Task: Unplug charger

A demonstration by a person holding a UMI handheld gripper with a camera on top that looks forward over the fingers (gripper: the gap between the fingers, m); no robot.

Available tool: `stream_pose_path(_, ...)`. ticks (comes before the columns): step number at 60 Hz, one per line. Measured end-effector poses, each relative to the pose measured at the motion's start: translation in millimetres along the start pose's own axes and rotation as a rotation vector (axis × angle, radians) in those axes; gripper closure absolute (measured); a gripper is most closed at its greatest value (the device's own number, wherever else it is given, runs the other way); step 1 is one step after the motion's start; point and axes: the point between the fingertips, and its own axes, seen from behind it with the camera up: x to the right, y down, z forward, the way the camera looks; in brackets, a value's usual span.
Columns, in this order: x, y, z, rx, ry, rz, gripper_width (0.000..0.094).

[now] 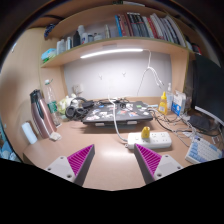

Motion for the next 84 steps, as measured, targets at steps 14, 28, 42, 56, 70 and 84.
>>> stream_pose_path(14, 25.5, -3.1, 9.8, 0.022, 0.03, -0.029, 0.0051)
stream_pose_path(28, 95.3, -15.5, 59.6, 0.039, 0.162, -0.065, 0.0051)
stream_pose_path(42, 132.4, -3.8, 120.4, -0.004, 0.182, -0.001, 0.0139)
stream_pose_path(56, 138.0, -1.8, 147.8, 0.003, 0.201, -0.041, 0.0518)
stream_pose_path(70, 135.6, -7.1, 153.9, 0.021, 0.19, -0.017, 0.0713)
stream_pose_path(84, 137.6, -56.6, 124.4, 0.149, 0.214, -0.04, 0.0742)
